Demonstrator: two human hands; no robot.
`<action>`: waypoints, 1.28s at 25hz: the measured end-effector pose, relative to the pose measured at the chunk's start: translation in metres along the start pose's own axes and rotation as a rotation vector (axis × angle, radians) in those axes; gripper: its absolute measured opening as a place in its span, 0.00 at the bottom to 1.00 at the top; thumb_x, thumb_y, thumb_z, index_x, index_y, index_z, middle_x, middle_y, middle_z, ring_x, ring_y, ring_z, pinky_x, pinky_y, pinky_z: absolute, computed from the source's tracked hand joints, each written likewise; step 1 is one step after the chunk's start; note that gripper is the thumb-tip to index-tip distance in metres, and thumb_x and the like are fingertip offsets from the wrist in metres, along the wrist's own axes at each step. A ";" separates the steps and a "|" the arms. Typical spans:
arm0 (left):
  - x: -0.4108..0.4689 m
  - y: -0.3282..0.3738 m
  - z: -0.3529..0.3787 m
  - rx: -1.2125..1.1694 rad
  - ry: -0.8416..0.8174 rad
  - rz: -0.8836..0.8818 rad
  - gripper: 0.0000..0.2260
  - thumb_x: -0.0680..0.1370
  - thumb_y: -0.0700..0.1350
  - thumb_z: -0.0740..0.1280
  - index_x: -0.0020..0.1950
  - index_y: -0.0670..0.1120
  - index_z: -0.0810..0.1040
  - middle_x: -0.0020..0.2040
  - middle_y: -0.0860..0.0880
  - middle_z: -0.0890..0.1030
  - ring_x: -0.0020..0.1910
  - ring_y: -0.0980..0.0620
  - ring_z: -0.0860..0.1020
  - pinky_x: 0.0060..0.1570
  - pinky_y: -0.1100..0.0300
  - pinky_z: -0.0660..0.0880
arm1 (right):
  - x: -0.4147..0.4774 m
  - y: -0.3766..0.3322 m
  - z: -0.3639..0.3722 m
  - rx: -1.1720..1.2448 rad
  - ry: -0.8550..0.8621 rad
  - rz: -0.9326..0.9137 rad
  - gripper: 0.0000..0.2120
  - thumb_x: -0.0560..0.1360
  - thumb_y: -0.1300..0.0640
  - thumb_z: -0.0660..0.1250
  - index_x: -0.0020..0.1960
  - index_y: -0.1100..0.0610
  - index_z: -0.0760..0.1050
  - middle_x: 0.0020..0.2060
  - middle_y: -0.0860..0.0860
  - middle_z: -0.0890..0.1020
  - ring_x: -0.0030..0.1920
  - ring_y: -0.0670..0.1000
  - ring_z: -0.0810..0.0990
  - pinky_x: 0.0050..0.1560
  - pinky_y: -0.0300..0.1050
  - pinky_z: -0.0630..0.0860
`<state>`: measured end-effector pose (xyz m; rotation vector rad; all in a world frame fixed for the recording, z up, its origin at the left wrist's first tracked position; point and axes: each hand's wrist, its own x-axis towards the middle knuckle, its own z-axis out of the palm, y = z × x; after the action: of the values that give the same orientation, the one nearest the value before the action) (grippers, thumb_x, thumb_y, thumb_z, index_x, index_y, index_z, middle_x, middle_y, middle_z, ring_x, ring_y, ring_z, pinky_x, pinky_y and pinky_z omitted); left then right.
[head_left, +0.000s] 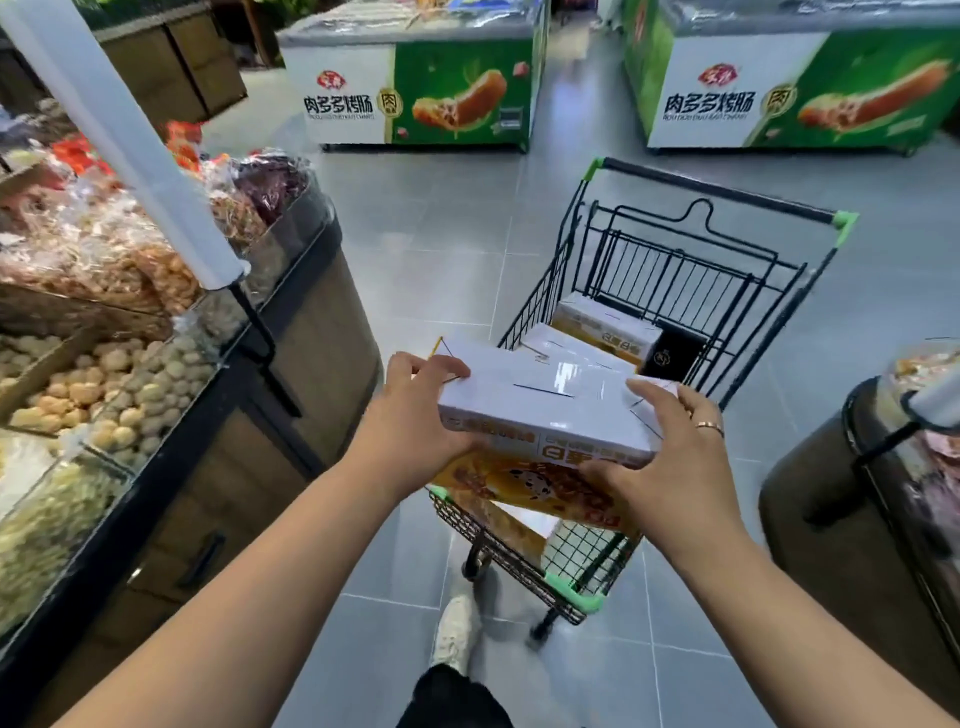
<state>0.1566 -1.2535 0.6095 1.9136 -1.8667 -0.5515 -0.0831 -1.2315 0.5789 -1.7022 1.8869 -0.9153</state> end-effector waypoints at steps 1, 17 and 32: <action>0.021 -0.009 0.005 0.005 -0.034 0.014 0.30 0.66 0.58 0.77 0.65 0.60 0.69 0.61 0.51 0.65 0.56 0.48 0.75 0.58 0.53 0.76 | 0.010 0.001 0.011 -0.008 0.006 0.031 0.40 0.61 0.49 0.81 0.68 0.40 0.67 0.72 0.49 0.60 0.71 0.53 0.62 0.71 0.54 0.65; 0.245 -0.115 0.104 0.032 -0.414 0.184 0.26 0.68 0.52 0.77 0.64 0.55 0.73 0.57 0.50 0.67 0.55 0.46 0.76 0.55 0.57 0.74 | 0.134 0.038 0.167 -0.156 -0.037 0.479 0.38 0.68 0.55 0.75 0.72 0.42 0.61 0.73 0.54 0.55 0.66 0.59 0.69 0.62 0.45 0.69; 0.287 -0.136 0.201 0.203 -0.576 0.214 0.25 0.72 0.52 0.73 0.67 0.50 0.72 0.60 0.42 0.71 0.60 0.41 0.73 0.59 0.55 0.69 | 0.162 0.119 0.232 -0.136 -0.147 0.655 0.35 0.72 0.62 0.68 0.74 0.47 0.59 0.77 0.59 0.49 0.69 0.62 0.67 0.67 0.48 0.68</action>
<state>0.1684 -1.5412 0.3674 1.7598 -2.5348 -0.9477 -0.0263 -1.4299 0.3519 -1.0477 2.2232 -0.3987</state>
